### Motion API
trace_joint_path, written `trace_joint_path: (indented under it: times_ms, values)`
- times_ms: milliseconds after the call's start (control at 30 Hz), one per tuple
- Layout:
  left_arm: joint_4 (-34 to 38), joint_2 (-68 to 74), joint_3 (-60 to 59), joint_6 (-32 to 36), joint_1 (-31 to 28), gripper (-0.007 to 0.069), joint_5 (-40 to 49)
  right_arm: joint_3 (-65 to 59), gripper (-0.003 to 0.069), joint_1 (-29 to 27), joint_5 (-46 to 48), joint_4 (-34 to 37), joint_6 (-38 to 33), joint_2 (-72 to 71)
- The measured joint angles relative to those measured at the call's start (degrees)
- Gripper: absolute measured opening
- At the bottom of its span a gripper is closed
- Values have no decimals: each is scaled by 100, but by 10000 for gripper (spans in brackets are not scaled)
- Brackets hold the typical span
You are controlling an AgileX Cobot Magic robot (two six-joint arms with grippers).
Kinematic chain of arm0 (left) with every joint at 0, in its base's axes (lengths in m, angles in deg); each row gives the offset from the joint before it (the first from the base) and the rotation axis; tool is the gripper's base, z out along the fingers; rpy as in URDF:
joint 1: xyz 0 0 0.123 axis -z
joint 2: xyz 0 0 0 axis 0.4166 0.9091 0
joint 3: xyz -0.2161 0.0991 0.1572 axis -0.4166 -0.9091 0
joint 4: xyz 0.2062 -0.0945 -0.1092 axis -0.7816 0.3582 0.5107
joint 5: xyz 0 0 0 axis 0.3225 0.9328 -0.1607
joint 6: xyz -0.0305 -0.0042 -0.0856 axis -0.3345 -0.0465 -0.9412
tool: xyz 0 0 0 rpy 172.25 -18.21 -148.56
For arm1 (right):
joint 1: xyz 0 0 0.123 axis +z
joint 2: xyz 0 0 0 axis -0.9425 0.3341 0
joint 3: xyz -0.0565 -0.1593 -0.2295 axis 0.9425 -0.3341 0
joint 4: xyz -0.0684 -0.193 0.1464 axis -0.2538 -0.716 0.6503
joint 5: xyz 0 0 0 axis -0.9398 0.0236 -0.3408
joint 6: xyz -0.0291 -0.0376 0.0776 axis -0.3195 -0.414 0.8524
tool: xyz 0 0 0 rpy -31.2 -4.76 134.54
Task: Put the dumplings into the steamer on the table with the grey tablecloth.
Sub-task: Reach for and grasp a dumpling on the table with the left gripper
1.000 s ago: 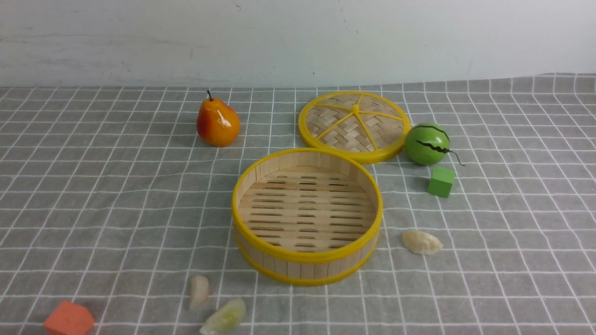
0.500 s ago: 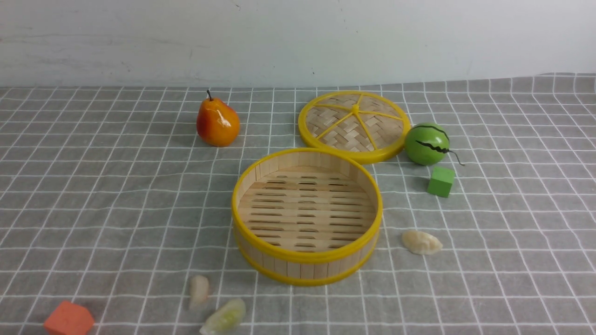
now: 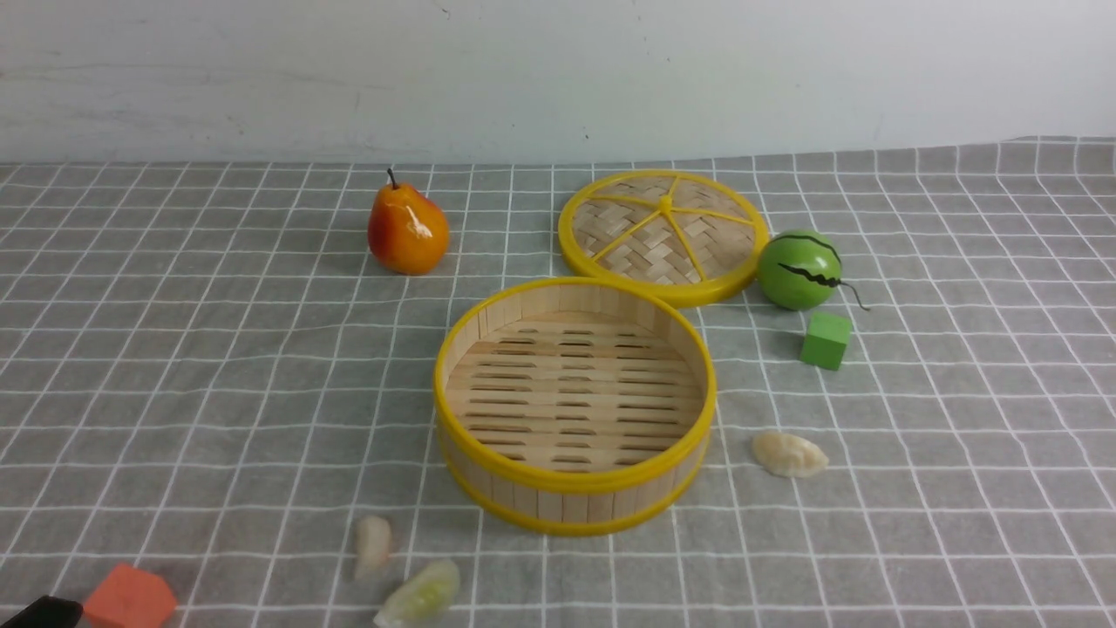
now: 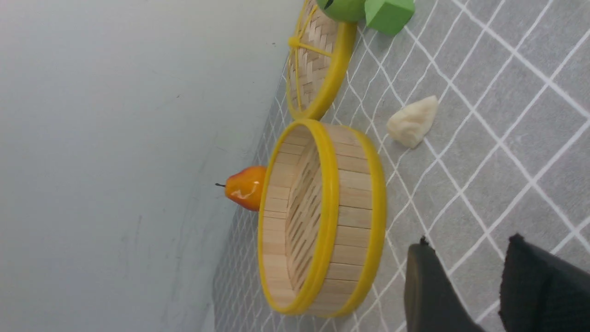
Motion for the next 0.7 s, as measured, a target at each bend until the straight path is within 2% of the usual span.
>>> trace_joint_path:
  times_ms: [167,233,267,367,400,433,467,500,567,633,700]
  values:
    - [172,0,46,166,0,237,116,0,240,0,-197,101,-26,0]
    - [172,0,406,1102,0,237,505,78,230,0,-86,106,-617,0]
    - [166,0,489,1293,0,237,578,137,226,0,-21,106,-845,0]
    - [-107,179,1397,2884,0,207,1269,614,173,0,131,106,-2154,69]
    - [-138,220,1456,2958,0,202,1374,694,167,0,131,106,-2239,91]
    - [-595,793,2015,3447,0,143,1856,1147,97,0,89,99,-3061,457]
    - [-595,793,2077,3485,0,134,1910,1147,88,0,82,99,-3144,513]
    - [-1072,1408,2594,3707,0,63,2298,1568,23,0,54,44,-3795,1063]
    - [-1660,2162,3197,3859,0,-8,2815,2112,-13,0,144,-44,-4432,1812]
    - [-2333,2958,3861,4015,0,-14,3485,2843,-20,0,571,-173,-5230,2664]
    - [-2705,3522,4286,4141,0,-14,3913,3363,-20,0,1050,-282,-5683,3282]
